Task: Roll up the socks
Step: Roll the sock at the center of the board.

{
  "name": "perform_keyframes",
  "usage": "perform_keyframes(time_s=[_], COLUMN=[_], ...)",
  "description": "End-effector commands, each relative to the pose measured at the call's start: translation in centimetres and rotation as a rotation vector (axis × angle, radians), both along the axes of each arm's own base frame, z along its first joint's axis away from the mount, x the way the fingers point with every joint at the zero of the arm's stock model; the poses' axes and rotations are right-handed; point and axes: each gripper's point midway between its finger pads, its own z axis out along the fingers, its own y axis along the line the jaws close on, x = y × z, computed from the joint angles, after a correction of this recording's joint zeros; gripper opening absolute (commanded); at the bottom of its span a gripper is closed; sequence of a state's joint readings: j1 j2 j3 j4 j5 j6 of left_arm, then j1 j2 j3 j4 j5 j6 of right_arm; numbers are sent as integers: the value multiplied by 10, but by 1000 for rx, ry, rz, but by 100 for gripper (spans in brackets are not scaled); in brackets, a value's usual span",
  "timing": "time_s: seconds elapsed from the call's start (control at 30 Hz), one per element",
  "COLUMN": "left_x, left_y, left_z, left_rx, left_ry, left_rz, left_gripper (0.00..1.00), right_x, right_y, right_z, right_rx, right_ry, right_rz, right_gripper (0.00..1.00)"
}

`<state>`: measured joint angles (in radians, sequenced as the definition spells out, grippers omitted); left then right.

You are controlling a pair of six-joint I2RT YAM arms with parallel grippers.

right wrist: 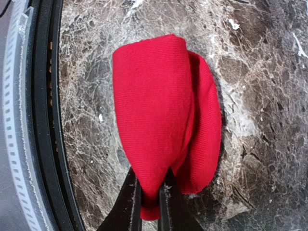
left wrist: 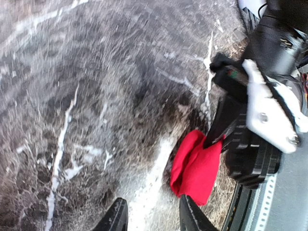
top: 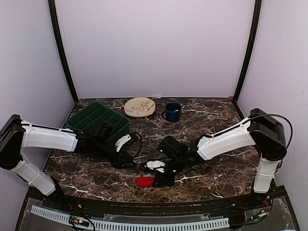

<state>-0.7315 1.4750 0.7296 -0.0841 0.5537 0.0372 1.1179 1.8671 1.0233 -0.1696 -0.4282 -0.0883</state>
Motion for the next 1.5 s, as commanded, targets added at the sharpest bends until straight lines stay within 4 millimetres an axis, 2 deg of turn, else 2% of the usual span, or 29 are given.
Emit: perform_keyframes(time_s=[0.0,0.2,0.43,0.6,1.2,1.47], left_x=[0,-27,-45,-59,-85,-86], left_y=[-11,-23,-29,-37,-53,-59], left_z=[11,3,4,1,-24,-30], left_rx=[-41,-23,-53,-41,30,46], left_ry=[-174,-270,-336,-407,-371,-359], left_rz=[-14,-119,-192,-285,-491,-517], left_gripper=[39,39,39,43,45,45], right_x=[-12,-13,-16,-18,-17,-19], right_y=[-17,-17,-19,-18,-17,-16], right_z=[-20,-18,-19,-21,-17,-17], right_rx=[-95,-103,-111,-113,-87,-82], right_ry=[150,226,280,299,349,361], right_rz=[-3,2,11,19,22,32], right_gripper=[2,2,2,2,2,2])
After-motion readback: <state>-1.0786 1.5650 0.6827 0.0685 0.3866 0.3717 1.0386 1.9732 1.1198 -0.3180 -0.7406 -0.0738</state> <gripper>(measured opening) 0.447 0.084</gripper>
